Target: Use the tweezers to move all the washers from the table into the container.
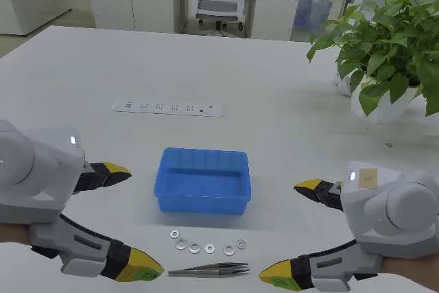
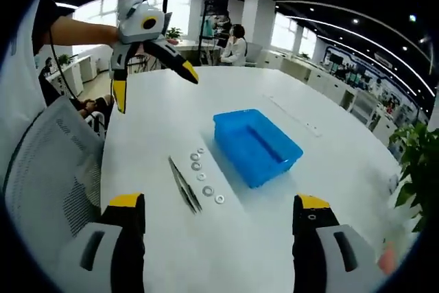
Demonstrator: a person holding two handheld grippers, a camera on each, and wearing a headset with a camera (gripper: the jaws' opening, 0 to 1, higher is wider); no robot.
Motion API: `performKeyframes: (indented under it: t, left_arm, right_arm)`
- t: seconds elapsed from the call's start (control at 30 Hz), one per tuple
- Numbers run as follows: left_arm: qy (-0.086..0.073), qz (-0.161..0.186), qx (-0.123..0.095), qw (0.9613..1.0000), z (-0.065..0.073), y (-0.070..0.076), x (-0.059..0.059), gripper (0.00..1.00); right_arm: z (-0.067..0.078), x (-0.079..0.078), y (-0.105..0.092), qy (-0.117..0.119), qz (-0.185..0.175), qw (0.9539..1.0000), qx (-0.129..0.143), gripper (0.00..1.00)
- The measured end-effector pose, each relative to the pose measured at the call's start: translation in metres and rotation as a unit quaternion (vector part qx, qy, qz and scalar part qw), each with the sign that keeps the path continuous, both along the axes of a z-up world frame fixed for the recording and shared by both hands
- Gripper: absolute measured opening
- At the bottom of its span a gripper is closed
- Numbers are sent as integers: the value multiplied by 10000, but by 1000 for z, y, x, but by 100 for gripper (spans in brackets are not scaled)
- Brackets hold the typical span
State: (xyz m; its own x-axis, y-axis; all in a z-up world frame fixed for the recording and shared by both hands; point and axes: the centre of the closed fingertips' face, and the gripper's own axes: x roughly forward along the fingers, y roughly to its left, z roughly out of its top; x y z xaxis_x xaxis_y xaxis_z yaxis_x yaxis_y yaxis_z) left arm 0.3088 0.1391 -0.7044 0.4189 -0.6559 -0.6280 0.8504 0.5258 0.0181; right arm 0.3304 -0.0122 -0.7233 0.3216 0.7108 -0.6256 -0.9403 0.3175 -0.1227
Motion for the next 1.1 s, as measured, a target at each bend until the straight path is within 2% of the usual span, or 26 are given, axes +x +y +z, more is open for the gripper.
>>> performKeyframes:
  t: [0.07,0.1,0.13,0.2,0.27,0.33,0.43,0.53,0.7,0.93,1.1]
  left_arm:
    - [-18,-14,48,10000,-3,1,0,99]
    - [-50,-13,195,9998,-7,5,0,99]
    - [-35,-5,234,9997,-9,6,0,99]
    - [-11,-3,210,9998,-9,6,-1,99]
    - [74,105,16,9999,-6,5,0,99]
    - [75,154,-36,9998,-4,5,3,99]
    - [37,146,12,9999,-4,6,4,99]
    - [86,112,-14,9999,-4,5,4,99]
    - [137,78,16,9999,-8,3,2,99]
    - [169,16,39,9998,-10,0,1,99]
    - [189,36,22,9998,-11,0,2,99]
  right_arm:
    - [-1,-1,0,9,2,10000,-22,89]
    - [-1,-1,0,14,-2,10000,-18,89]
    - [-1,-1,0,11,-11,10000,-8,89]
    - [0,0,0,6,-20,10000,7,89]
    - [1,0,-1,1,-18,10000,19,89]
    - [0,1,-1,5,-33,10000,17,89]
    - [0,1,-2,11,-43,10000,9,89]
    - [1,1,-3,-111,10,9999,-48,87]
    - [1,1,-2,-94,4,9999,-55,87]
    - [6,8,0,-114,-128,9998,106,88]
    - [7,10,0,-139,-154,9997,102,88]
